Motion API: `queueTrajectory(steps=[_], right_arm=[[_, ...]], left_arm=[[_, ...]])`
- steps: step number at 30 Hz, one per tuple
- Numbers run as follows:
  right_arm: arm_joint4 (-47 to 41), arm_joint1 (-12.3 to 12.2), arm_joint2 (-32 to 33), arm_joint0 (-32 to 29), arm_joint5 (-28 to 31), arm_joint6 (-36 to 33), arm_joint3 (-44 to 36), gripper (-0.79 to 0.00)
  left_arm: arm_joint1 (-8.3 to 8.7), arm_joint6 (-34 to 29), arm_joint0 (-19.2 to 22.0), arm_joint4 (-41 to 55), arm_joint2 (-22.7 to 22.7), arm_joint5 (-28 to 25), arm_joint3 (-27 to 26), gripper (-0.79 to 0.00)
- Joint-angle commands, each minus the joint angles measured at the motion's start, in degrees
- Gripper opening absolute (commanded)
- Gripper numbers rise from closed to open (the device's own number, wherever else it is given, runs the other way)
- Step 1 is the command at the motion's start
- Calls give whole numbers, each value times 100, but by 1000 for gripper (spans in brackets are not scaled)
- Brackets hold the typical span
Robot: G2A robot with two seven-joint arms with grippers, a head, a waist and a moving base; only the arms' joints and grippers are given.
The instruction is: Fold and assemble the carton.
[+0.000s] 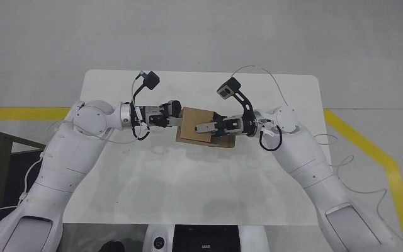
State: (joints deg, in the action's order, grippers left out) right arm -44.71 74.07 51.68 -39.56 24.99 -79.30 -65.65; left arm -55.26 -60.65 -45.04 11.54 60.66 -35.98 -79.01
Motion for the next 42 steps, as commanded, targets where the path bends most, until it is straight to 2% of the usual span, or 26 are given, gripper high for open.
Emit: queueTrajectory(steps=[1,20,30,42], right_arm=[[10,2,2,2,1,0,7,-785],[207,-24,63,34,-2,-2,253,-785],[174,-15,52,62,10,10,217,-785],[160,17,-33,95,3,3,201,-785]], left_arm=[[-1,0,2,2,-1,2,1,0],[68,226,-75,-399,272,-8,38,0],[63,266,-146,-793,142,38,-267,0],[41,307,-73,-752,71,102,-297,0]])
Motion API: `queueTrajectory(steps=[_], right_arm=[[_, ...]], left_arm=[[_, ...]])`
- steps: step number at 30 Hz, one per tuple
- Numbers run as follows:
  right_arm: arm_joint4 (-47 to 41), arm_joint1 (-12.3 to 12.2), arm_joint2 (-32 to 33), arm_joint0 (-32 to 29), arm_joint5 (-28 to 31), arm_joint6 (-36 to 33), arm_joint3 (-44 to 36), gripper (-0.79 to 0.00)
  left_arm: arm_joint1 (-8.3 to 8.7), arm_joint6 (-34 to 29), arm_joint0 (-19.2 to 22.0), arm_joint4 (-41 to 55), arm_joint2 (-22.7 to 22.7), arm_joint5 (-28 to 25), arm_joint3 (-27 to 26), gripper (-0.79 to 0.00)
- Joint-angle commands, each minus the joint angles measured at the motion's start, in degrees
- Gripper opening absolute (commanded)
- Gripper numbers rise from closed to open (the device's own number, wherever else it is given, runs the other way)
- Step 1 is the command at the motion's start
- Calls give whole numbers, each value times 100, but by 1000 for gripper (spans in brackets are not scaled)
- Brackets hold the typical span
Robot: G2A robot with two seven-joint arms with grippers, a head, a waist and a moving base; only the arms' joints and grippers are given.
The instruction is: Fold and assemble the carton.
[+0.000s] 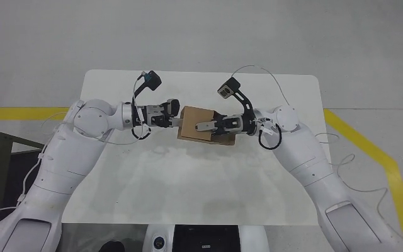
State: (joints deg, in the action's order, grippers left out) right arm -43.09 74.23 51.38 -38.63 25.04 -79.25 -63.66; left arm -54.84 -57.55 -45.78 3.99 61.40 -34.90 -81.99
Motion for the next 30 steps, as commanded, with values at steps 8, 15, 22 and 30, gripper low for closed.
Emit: queueTrajectory(steps=[8,15,22,30], right_arm=[[121,-21,31,9,-8,-8,161,-785],[552,-57,-5,92,-72,-71,556,-785],[1185,18,-277,380,-122,-9,1231,-785],[1479,217,-616,685,-94,208,1843,-785]], left_arm=[[33,19,-30,-81,114,-29,93,0],[101,176,-136,-234,386,-128,189,0],[160,856,-374,-1209,646,-701,30,0],[179,2475,-882,-3480,919,-1038,-541,0]])
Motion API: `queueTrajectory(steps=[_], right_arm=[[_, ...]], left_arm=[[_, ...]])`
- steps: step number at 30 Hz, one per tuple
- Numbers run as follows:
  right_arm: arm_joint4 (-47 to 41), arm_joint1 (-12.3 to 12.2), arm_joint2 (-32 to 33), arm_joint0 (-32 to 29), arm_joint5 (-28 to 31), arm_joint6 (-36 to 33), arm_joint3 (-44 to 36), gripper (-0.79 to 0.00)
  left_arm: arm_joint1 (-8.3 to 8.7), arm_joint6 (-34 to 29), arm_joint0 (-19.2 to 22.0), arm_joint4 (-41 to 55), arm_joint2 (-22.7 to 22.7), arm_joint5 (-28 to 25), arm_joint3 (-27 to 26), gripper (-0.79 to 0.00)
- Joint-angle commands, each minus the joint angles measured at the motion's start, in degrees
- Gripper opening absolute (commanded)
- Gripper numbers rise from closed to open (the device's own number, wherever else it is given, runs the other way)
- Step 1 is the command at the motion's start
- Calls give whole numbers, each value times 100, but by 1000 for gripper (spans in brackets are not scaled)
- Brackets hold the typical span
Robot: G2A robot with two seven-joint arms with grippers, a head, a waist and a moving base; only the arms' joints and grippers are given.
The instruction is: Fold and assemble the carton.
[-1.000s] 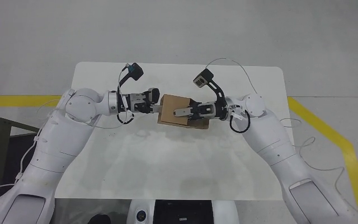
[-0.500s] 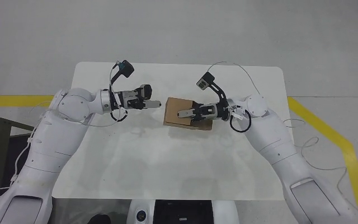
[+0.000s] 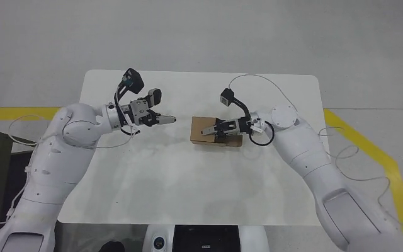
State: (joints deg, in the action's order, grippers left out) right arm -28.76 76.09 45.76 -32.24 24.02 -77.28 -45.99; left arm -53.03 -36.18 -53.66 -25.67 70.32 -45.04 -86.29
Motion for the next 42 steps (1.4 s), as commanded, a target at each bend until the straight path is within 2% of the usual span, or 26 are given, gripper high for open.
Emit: queueTrajectory(steps=[1,4,7,10,12,18,24,26,29,36,40,41,42], right_arm=[[110,57,-106,86,-7,20,145,-785],[236,139,-243,178,-27,65,342,-763],[306,206,-333,254,-30,103,530,-705],[363,272,-405,329,-20,137,716,-616],[379,317,-441,373,-3,151,845,-526],[300,385,-427,465,69,53,1048,-480],[107,340,-251,415,130,-148,1026,-416],[95,297,-175,368,118,-181,964,-400],[91,204,-23,277,117,-181,780,-323],[352,-86,407,43,75,-210,197,-317],[561,-256,688,-135,-16,-171,-276,-262],[620,-301,765,-188,-50,-163,-409,-215],[670,-347,846,-246,-85,-158,-547,-102]], left_arm=[[-2,548,-152,-852,48,-35,-200,0],[-14,1244,-357,-1783,64,-66,-417,0],[-21,1752,-497,-2541,35,-119,-513,0],[-27,2259,-600,-3262,-15,-221,-541,0],[-29,2632,-643,-3830,-61,-276,-548,0],[-32,3824,-753,-5244,-204,-205,-526,0],[-15,4759,-802,-6077,-249,-92,-424,0],[-7,4939,-812,-6267,-268,-103,-431,0],[-1,5112,-869,-6432,-313,-133,-479,0],[-2,5146,-890,-6420,-321,-148,-488,0],[-2,5146,-890,-6420,-321,-148,-488,0],[-2,5146,-890,-6420,-321,-148,-488,0],[-2,5146,-890,-6420,-321,-148,-488,0]])
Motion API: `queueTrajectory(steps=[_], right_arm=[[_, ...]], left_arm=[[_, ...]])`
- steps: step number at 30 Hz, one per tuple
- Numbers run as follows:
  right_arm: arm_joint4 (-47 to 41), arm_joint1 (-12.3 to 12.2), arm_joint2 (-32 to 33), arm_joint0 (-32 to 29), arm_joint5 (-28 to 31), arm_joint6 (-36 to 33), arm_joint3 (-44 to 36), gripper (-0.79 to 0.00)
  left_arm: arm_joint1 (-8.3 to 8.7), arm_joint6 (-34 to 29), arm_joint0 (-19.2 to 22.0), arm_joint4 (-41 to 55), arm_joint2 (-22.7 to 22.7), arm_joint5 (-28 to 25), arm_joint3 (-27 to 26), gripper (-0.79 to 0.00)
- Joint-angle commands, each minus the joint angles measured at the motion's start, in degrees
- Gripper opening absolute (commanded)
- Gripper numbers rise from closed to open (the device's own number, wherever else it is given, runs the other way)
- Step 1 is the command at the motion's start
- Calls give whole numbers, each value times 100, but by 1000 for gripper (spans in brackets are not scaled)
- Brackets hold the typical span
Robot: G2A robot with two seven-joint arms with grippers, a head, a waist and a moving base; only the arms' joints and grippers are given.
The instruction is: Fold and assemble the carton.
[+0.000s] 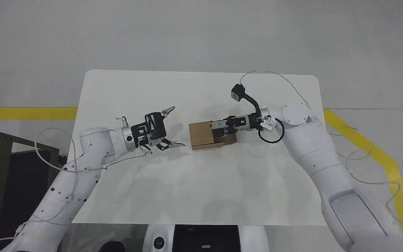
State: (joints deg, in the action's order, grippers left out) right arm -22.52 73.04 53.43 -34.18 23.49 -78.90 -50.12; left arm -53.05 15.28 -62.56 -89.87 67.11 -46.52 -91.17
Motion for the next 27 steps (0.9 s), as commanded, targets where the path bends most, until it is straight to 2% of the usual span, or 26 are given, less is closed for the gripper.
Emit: queueTrajectory(steps=[1,5,10,18,27], right_arm=[[104,-88,164,-111,-79,19,-266,0],[290,-252,478,-391,-257,54,-836,0],[473,-420,804,-794,-475,76,-1515,0],[423,-640,1344,-1459,-719,22,-2402,0],[297,-732,1424,-1982,-976,99,-2830,0]], left_arm=[[-3,-65,-26,-9,8,92,-30,0],[9,-335,-65,-221,6,110,-238,0],[-5,-257,-53,-431,-171,-1,-269,0],[-117,-249,138,-151,-567,-74,11,0],[-304,-505,473,-50,-1043,312,477,0]])
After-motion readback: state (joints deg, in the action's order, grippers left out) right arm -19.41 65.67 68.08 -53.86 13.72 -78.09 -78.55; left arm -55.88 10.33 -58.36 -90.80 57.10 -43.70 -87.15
